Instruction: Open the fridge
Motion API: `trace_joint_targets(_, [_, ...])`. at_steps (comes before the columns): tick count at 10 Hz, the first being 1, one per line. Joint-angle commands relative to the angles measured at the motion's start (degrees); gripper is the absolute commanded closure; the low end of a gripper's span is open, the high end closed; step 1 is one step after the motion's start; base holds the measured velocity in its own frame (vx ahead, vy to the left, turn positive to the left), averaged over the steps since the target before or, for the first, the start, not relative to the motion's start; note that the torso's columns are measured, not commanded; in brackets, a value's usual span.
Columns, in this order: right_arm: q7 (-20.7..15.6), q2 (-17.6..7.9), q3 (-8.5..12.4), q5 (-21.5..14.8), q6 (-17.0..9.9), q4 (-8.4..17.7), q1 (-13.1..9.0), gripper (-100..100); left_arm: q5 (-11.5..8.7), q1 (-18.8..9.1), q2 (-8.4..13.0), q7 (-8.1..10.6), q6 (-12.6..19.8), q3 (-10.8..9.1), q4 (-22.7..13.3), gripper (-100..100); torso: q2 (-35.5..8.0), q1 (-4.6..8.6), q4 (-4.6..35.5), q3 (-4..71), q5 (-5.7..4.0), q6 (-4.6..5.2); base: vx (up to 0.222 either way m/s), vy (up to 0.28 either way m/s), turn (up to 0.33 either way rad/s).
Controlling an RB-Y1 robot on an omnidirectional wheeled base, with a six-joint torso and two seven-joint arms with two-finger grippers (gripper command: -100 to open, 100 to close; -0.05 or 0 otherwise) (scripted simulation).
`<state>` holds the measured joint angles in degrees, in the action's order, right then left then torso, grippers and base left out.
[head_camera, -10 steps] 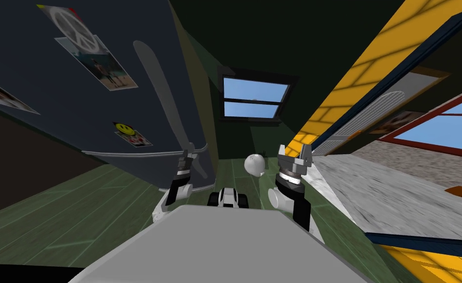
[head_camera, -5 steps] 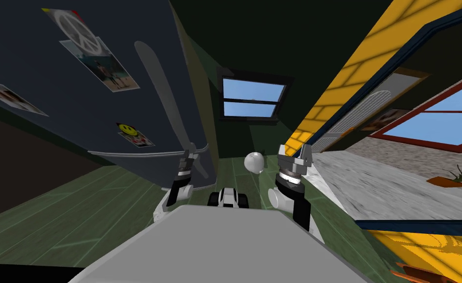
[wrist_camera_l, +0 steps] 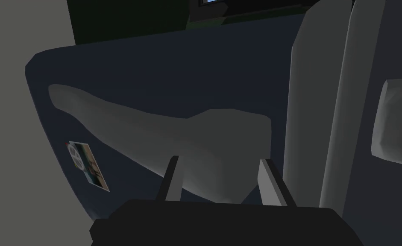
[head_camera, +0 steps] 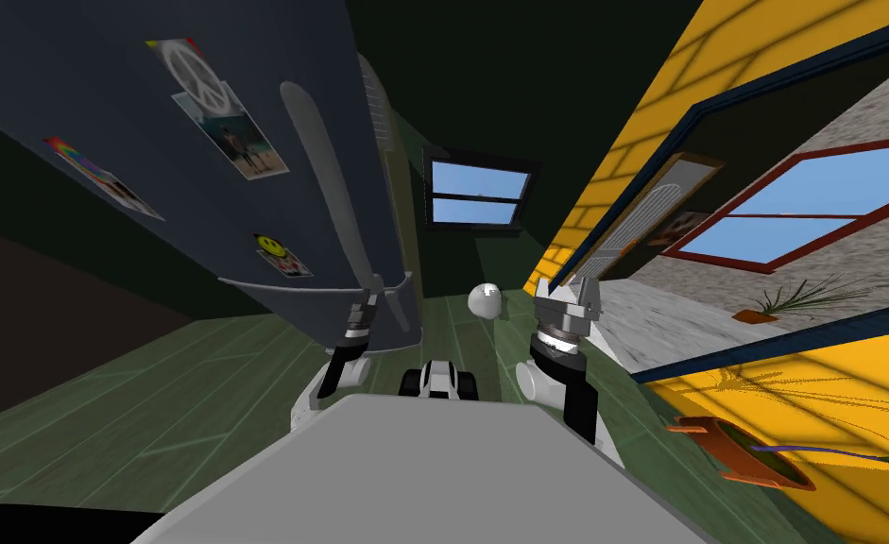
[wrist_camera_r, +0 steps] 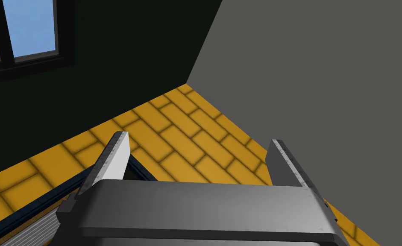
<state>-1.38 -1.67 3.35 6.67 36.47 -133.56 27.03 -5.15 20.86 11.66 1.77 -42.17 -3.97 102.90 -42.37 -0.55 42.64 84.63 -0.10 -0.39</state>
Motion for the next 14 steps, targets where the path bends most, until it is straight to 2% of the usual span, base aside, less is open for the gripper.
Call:
trace_joint_targets(1, [0.0, 0.0, 0.0, 0.0, 0.0, 0.0, 0.0, 0, 0.0, 0.2, 2.6, 2.74, 0.4, 1.30, 1.7, 100, 0.0, 0.02, 0.0, 0.0, -0.04, -0.03, -0.328, 0.168, -0.114])
trace_joint_targets(2, [0.0, 0.0, 0.0, 0.0, 0.0, 0.0, 0.0, 0, 0.0, 0.2, 2.6, 2.74, 0.4, 1.30, 1.7, 100, -0.1, -0.01, 0.1, -0.1, -0.03, -0.05, -0.268, 0.086, -0.041])
trace_joint_targets(4, [0.0, 0.0, 0.0, 0.0, 0.0, 0.0, 0.0, 0, 0.2, 0.6, 4.5, 4.76, 0.8, 2.76, 2.6, 100, 0.0, 0.27, 0.0, 0.0, -0.06, 0.09, -0.282, 0.132, -0.068])
trace_joint_targets(5, [0.0, 0.0, 0.0, 0.0, 0.0, 0.0, 0.0, 0, 0.3, 0.7, 3.9, 4.12, 0.5, 2.77, 1.6, 100, -0.2, 0.14, 0.0, -0.2, 0.00, 0.17, -0.160, 0.081, -0.060])
trace_joint_targets(7, [0.0, 0.0, 0.0, 0.0, 0.0, 0.0, 0.0, 0, 0.8, 2.5, 6.0, 6.02, -1.1, 4.69, 3.0, 100, 0.3, 0.44, -0.3, 0.2, -0.02, 0.28, -0.172, 0.155, -0.082])
trace_joint_targets(8, [0.0, 0.0, 0.0, 0.0, 0.0, 0.0, 0.0, 0, 0.8, 2.5, 6.0, 6.02, -1.1, 4.69, 3.0, 100, -0.1, 0.21, -0.2, -0.1, 0.10, 0.29, -0.209, 0.173, -0.075])
trace_joint_targets(10, [0.0, 0.0, 0.0, 0.0, 0.0, 0.0, 0.0, 0, 1.1, 4.2, 8.0, 7.71, -2.7, 6.25, 4.5, 100, 0.0, 0.06, -0.1, 0.0, 0.08, 0.09, -0.209, 0.185, -0.069])
trace_joint_targets(11, [0.0, 0.0, 0.0, 0.0, 0.0, 0.0, 0.0, 0, 1.1, 4.2, 8.0, 7.71, -2.7, 6.25, 4.5, 100, -0.1, -0.08, 0.0, -0.1, 0.07, 0.08, -0.169, 0.164, -0.053])
trace_joint_targets(14, [0.0, 0.0, 0.0, 0.0, 0.0, 0.0, 0.0, 0, 1.6, 6.7, 11.0, 10.23, -5.2, 8.60, 6.8, 100, 0.0, -0.26, 0.1, 0.0, 0.05, 0.01, -0.202, 0.199, -0.076])
